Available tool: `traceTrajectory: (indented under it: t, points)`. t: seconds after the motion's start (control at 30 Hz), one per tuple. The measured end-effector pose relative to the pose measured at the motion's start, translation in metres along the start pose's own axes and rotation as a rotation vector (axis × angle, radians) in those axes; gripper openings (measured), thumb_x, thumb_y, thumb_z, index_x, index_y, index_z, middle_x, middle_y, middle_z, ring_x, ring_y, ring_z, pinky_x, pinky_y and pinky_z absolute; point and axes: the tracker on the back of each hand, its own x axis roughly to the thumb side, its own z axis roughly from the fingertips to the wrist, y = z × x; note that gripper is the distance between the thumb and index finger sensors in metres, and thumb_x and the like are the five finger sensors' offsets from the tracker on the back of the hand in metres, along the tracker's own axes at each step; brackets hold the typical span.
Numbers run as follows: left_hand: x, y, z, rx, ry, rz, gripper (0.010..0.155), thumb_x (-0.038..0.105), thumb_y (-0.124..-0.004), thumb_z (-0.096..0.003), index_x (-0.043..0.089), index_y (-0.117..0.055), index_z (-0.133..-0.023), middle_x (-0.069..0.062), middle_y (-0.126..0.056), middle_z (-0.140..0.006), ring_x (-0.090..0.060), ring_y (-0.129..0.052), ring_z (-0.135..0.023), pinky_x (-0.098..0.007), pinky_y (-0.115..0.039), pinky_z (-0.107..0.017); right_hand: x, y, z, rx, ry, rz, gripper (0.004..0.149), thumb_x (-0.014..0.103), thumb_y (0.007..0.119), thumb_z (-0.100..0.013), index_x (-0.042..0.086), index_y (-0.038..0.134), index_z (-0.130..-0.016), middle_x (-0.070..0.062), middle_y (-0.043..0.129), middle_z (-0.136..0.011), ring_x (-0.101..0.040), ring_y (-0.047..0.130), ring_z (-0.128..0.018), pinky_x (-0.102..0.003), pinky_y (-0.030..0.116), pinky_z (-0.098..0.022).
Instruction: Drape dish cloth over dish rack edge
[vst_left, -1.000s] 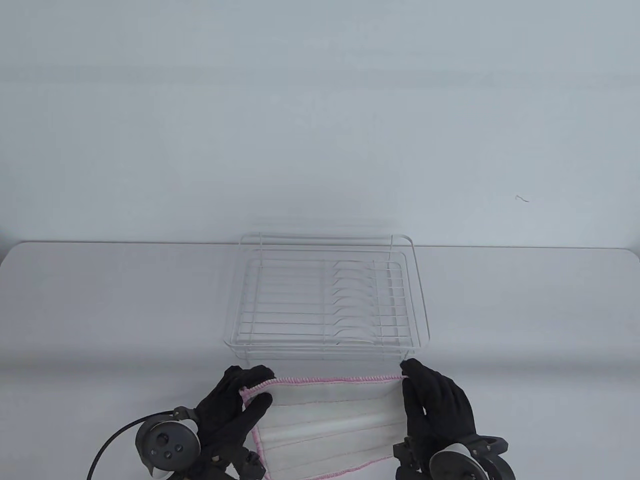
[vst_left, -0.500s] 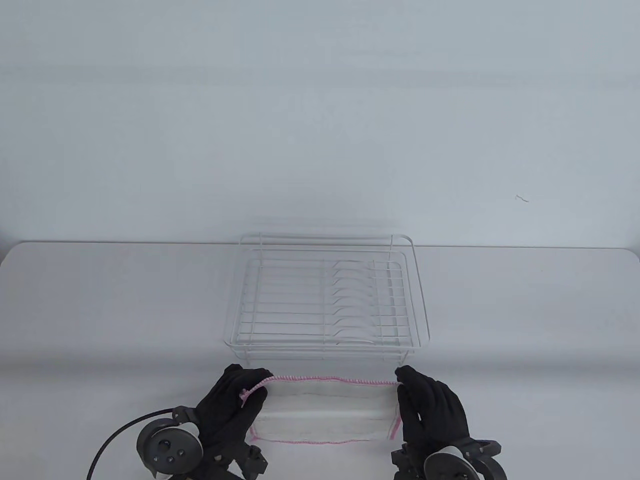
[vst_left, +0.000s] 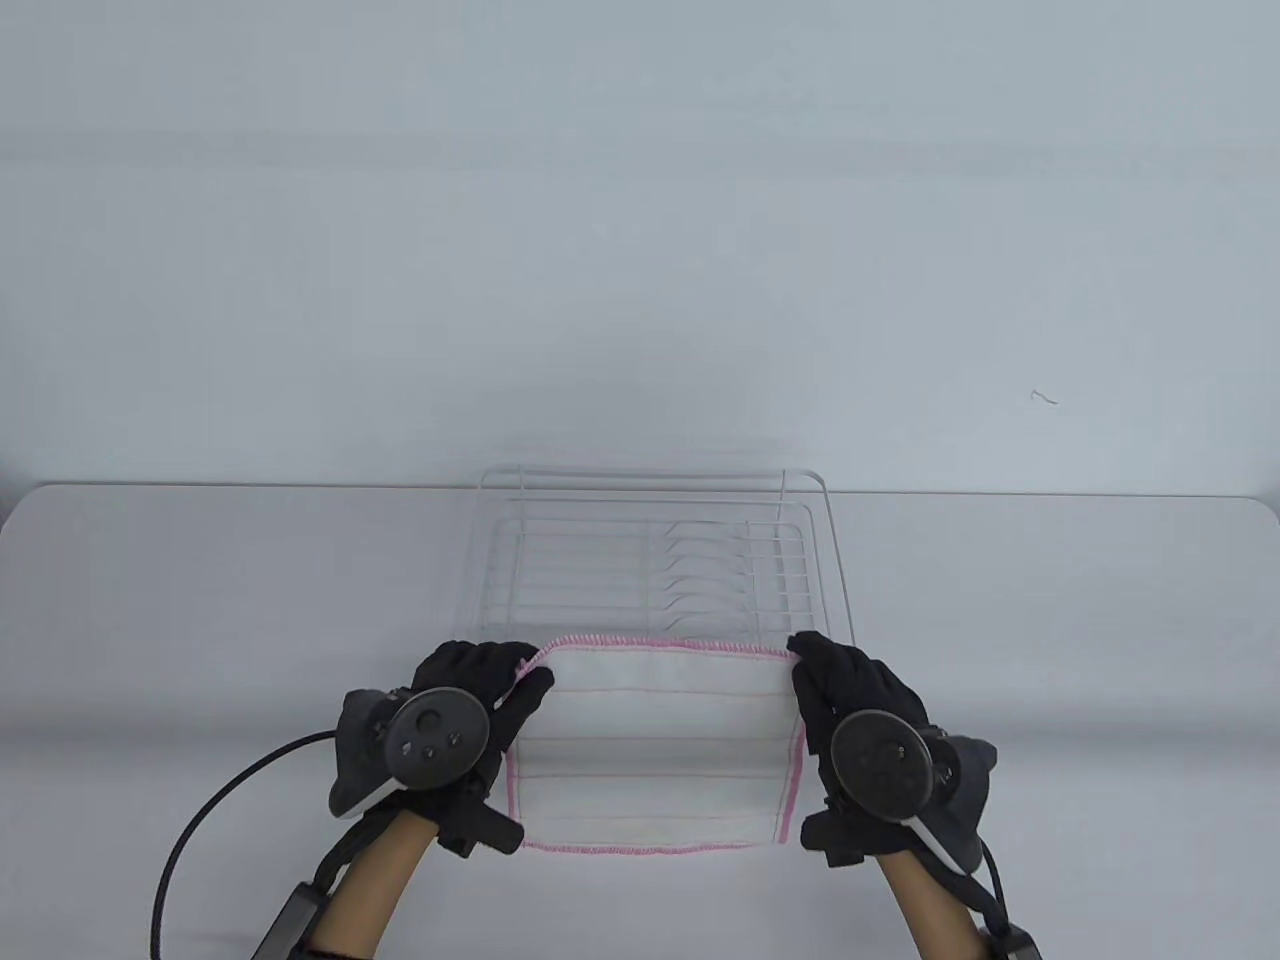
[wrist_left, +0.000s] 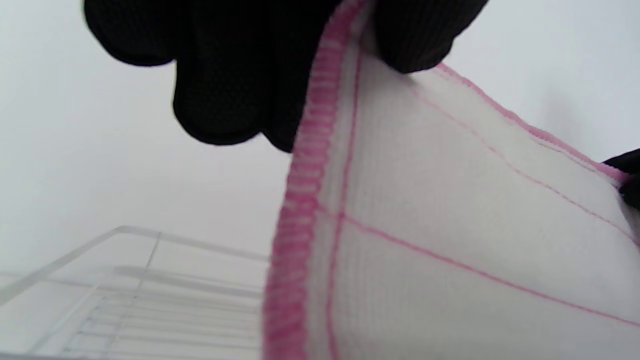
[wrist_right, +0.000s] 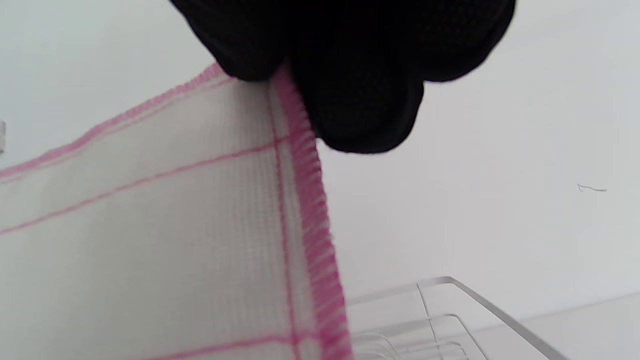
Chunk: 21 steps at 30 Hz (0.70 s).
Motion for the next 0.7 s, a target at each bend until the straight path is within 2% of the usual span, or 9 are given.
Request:
traceTrajectory:
  t: [0.2,0.23,0.4,0.57,0.63,0.7]
  points:
    - [-0.016,-0.031,-0.046,-0.107,0.12,-0.079,0.037,0.037,-0.069,-0.0578,0.014,-0.083,-0.084,-0.012,-0.097,-0.073,-0.037,-0.096,-0.068,-0.066,-0.066,-0.061,-0.009,0.04,-0.053,0.168,0.109,0.071,0.036,0.033,0.07,-0.06,0.021,0.075,-0.093,-0.005,0.09,-0.079,-0.02,0.095,-0.06,-0.039,0.076,-0.05]
    - [-0.022,-0.04,-0.053,-0.129,0.171,-0.07,0.038,0.037,-0.069,-0.0579,0.014,-0.082,-0.085,-0.013,-0.096,-0.075,-0.038,-0.095,-0.07,-0.068,-0.063,-0.062,-0.011,0.05,-0.063,0.188,0.131,0.083,0.036,0.033,0.07,-0.06,0.021,0.075,-0.093,-0.005,0.09,-0.079,-0.02,0.095,-0.06,-0.039,0.076,-0.05]
    - [-0.04,-0.07,-0.076,-0.176,0.251,0.008,0.037,0.035,-0.07,-0.0577,0.013,-0.083,-0.085,-0.021,-0.088,-0.091,-0.047,-0.084,-0.085,-0.075,-0.047,-0.065,-0.02,0.086,-0.091,0.31,0.194,0.145,0.036,0.032,0.07,-0.06,0.02,0.076,-0.093,-0.006,0.09,-0.08,-0.021,0.095,-0.06,-0.04,0.075,-0.051]
    - [-0.05,-0.091,-0.086,-0.239,0.253,-0.071,0.039,0.035,-0.07,-0.0578,0.012,-0.083,-0.086,-0.023,-0.083,-0.097,-0.049,-0.078,-0.09,-0.075,-0.044,-0.066,-0.027,0.118,-0.101,0.39,0.244,0.142,0.036,0.032,0.071,-0.06,0.02,0.077,-0.093,-0.007,0.091,-0.08,-0.023,0.096,-0.06,-0.041,0.075,-0.052]
    - [-0.054,-0.098,-0.087,-0.279,0.289,-0.081,0.045,0.035,-0.07,-0.0579,0.009,-0.078,-0.093,-0.025,-0.077,-0.101,-0.051,-0.072,-0.094,-0.075,-0.041,-0.066,-0.031,0.128,-0.101,0.419,0.248,0.15,0.036,0.033,0.071,-0.06,0.019,0.077,-0.093,-0.008,0.092,-0.08,-0.025,0.096,-0.061,-0.042,0.075,-0.052]
    - [-0.059,-0.101,-0.086,-0.29,0.307,-0.095,0.055,0.036,-0.069,-0.0583,0.004,-0.067,-0.103,-0.029,-0.066,-0.107,-0.052,-0.061,-0.099,-0.076,-0.037,-0.066,-0.034,0.134,-0.099,0.442,0.244,0.148,0.041,0.034,0.07,-0.061,0.017,0.073,-0.097,-0.012,0.088,-0.088,-0.031,0.094,-0.07,-0.046,0.072,-0.058]
